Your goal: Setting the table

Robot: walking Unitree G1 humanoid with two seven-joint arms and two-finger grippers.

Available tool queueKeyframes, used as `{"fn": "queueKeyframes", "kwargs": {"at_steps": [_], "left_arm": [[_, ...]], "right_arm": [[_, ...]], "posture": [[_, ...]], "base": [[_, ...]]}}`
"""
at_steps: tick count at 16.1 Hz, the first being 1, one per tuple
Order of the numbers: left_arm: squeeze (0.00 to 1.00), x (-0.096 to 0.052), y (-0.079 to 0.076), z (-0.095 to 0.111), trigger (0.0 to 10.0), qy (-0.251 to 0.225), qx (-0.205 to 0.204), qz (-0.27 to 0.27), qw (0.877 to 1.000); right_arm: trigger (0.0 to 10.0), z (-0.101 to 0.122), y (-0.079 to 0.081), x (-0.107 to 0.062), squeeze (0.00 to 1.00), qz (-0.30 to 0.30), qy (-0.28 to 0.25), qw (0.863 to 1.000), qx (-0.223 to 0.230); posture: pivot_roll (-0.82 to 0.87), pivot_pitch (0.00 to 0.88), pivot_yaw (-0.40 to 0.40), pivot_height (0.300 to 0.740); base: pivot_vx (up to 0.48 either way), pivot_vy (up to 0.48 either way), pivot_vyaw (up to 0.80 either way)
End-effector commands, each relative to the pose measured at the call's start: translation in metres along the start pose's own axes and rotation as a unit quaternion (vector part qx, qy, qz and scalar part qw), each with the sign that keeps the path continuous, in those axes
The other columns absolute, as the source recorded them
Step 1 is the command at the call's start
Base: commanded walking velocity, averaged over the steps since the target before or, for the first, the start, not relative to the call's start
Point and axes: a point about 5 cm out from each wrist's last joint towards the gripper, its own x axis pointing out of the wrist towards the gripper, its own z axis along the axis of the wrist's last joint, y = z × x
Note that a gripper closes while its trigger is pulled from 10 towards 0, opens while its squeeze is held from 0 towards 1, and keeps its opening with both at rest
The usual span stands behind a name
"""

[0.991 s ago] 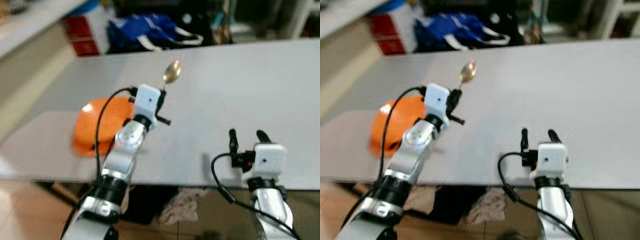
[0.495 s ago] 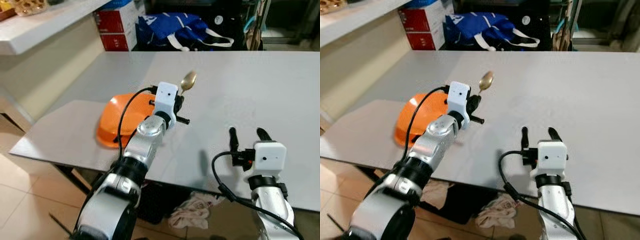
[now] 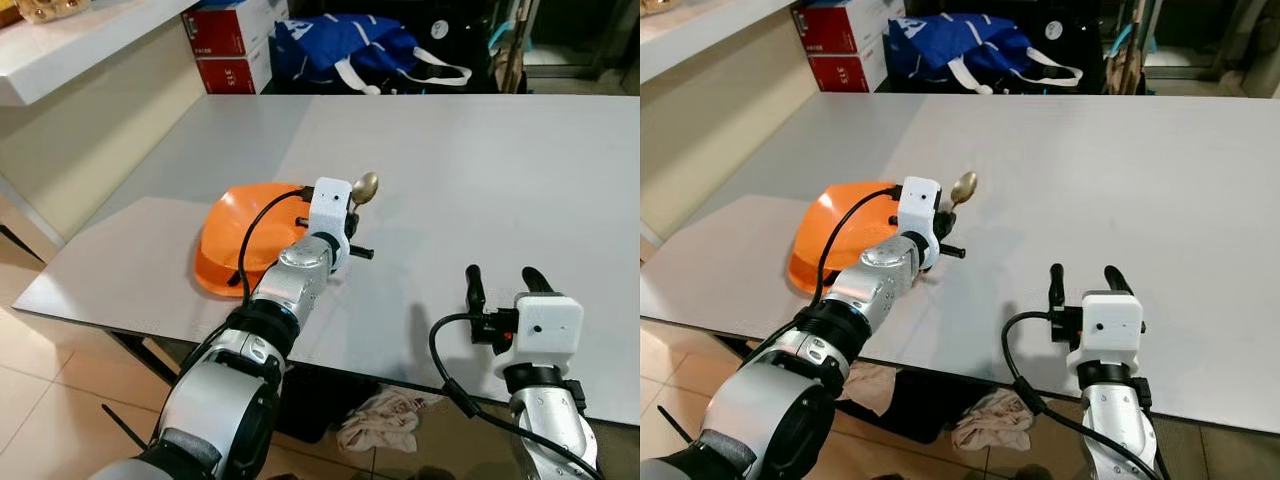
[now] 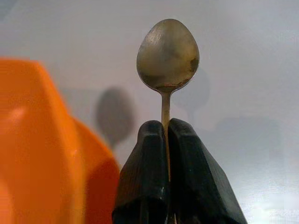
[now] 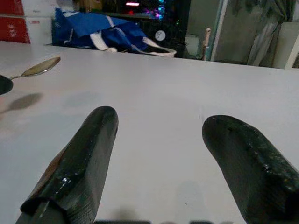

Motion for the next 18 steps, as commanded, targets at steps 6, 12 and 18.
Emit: {"fn": "queueKeyframes", "kwargs": {"at_steps": [6, 12, 18], "left_arm": [[0.0, 0.001, -0.096, 0.016, 0.0, -0.018, -0.003, -0.124, 0.992], [0.0, -0.002, -0.101, 0.021, 0.0, -0.035, -0.004, -0.14, 0.989], [0.0, -0.003, -0.103, 0.023, 0.0, -0.043, -0.002, -0.143, 0.989]], "right_arm": [[10.0, 0.005, 0.005, -0.007, 0.0, 0.001, 0.004, 1.0, 0.009], [10.0, 0.004, 0.008, -0.003, 0.0, 0.005, 0.003, 1.0, 0.007], [10.0, 0.006, 0.007, -0.001, 0.0, 0.002, 0.003, 1.0, 0.008]], "posture": [[-0.2, 0.0, 0.165, 0.723], [-0.2, 0.0, 0.168, 0.723], [-0.19, 0.0, 0.166, 0.723]], "base": [[0.0, 0.0, 0.0], [0.0, -0.48, 0.0], [0.0, -0.071, 0.25]]}}
